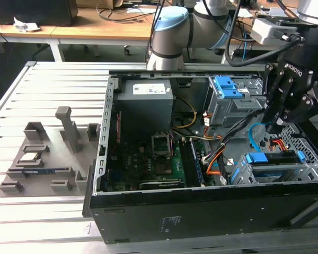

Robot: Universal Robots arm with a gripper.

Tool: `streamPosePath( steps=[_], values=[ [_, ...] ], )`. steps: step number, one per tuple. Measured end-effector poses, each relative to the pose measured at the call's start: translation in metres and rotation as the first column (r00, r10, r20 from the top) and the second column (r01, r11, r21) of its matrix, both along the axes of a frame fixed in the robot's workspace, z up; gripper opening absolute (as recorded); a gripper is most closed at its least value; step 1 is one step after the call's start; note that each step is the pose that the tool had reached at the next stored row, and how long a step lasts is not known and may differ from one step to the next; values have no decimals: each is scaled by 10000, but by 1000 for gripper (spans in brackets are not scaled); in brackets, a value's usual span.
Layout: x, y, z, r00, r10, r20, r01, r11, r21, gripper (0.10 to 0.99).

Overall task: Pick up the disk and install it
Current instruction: 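Insert the second disk wire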

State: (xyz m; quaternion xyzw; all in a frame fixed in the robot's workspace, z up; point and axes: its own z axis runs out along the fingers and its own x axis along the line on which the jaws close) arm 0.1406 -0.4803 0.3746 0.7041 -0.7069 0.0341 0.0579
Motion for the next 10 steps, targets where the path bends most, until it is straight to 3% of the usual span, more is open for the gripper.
streamPosePath(
  steps=[4, 6, 9, 10],
  values=[
    [0, 0, 0, 10000, 20, 1, -20, 10000, 0, 349],
    [0, 0, 0, 10000, 36, 1, -36, 10000, 0, 165],
    [0, -7, 0, 10000, 45, 0, -45, 10000, 0, 161],
    [0, -40, 0, 10000, 45, 0, -45, 10000, -8, 161]
  ],
)
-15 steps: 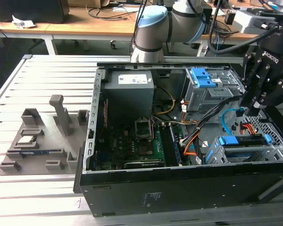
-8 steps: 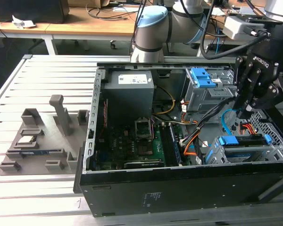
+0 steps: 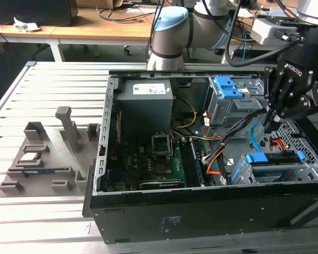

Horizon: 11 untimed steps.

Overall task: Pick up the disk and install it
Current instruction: 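Insert the second disk wire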

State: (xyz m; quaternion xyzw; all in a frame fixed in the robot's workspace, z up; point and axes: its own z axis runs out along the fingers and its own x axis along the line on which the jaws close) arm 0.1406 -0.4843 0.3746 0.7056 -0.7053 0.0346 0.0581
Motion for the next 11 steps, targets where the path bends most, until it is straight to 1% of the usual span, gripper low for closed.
streamPosePath(
  steps=[1, 2, 3, 5, 7, 10, 11],
  values=[
    [0, -79, -4, 10000, 1, 0, -1, 10000, -14, 161],
    [1, -125, -11, 10000, 0, 0, 0, 10000, -15, 161],
    [1, -144, -18, 10000, -1, 0, 1, 10000, -19, 161],
    [9, -169, -41, 10000, 0, 0, 0, 10000, -24, 161],
    [28, -172, -50, 10000, 0, 0, 0, 10000, -28, 161],
    [92, -172, -61, 10000, 2, 0, -2, 10000, -42, 161],
    [99, -173, -78, 10000, 0, -3, 0, 10000, -54, 161]
  ],
)
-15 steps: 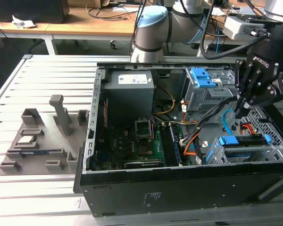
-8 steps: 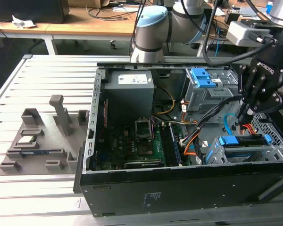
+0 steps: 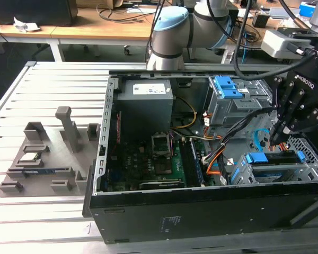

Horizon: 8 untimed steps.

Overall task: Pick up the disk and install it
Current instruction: 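Insert the second disk wire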

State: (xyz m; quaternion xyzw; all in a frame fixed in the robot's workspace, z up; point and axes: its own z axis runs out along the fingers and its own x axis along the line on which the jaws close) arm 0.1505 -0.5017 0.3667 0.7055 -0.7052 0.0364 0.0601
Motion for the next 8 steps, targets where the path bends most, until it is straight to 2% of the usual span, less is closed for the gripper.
streamPosePath(
  steps=[2, 3, 8],
  values=[
    [15, 0, -115, 10000, 2, -6, -2, 10000, 1, 161],
    [29, 0, -142, 10000, 1, -8, -1, 10000, -5, 161],
    [93, -4, -204, 10000, 2, -10, -2, 10000, -37, 161]
  ],
)
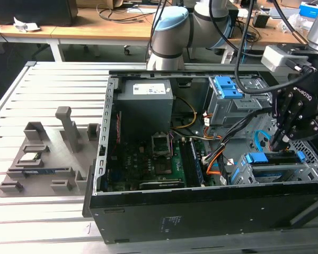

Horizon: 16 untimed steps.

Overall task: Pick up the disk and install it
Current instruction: 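Insert the second disk wire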

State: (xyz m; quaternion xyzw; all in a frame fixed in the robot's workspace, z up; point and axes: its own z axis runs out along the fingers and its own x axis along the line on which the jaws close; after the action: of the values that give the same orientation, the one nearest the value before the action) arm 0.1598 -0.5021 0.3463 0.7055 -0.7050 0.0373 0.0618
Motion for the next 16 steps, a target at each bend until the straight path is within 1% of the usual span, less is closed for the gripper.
streamPosePath(
  steps=[3, 6, 12, 16],
  values=[
    [13, -11, -16, 10000, 1, 0, -1, 10000, 2, 161],
    [18, -43, -25, 10000, 6, 0, -6, 10000, 2, 161],
    [30, -55, -38, 9999, 155, -1, -155, 9999, -2, 161],
    [31, -73, -75, 9998, 185, 0, -185, 9998, -5, 161]
  ],
)
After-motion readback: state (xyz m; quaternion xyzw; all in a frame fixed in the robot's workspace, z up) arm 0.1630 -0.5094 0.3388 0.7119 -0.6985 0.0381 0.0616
